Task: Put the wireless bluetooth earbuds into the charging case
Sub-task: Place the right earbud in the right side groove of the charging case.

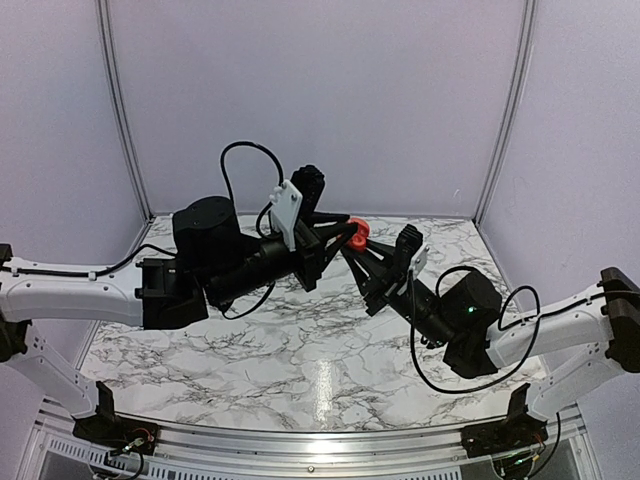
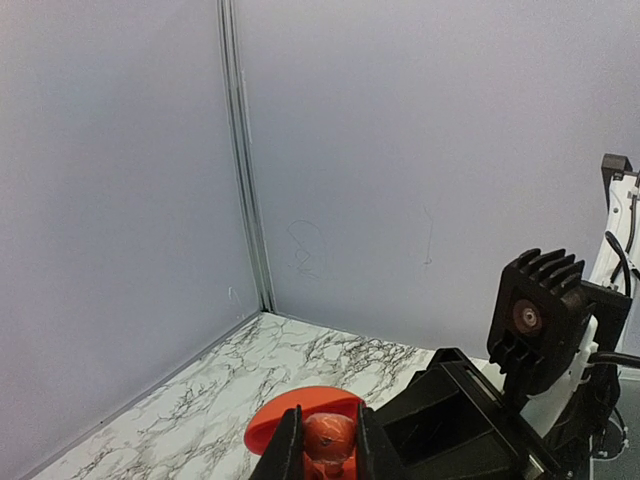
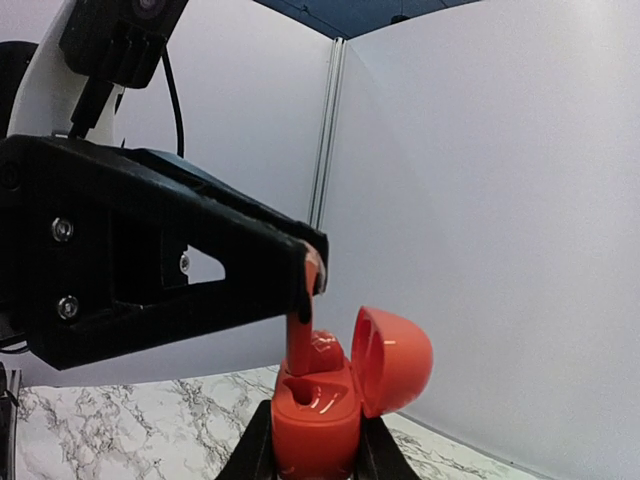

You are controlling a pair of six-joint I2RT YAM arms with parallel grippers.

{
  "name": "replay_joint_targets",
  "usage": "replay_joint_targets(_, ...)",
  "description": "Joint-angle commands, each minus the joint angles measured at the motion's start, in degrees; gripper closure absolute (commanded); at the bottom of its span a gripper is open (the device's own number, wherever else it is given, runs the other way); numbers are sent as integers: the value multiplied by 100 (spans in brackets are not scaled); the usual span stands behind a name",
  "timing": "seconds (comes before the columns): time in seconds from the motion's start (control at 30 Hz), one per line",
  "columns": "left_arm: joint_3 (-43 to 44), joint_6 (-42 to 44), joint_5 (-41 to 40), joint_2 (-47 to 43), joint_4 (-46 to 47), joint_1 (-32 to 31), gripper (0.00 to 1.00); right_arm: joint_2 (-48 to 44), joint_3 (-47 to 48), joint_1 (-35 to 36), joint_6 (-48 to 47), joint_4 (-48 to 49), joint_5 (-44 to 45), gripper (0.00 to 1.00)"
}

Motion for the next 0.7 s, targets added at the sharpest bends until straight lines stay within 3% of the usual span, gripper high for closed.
replay_joint_targets(0.0, 59, 82, -83, 85, 190, -24, 93, -130, 176, 51, 109, 109, 73, 100)
replay_joint_targets(0.47, -11, 79, -231, 117, 175, -25, 93, -241, 157, 52, 202, 219, 246, 100)
replay_joint_targets(0.67, -15, 34, -326, 148, 168, -25, 84, -259, 175, 51, 215, 207, 305, 100)
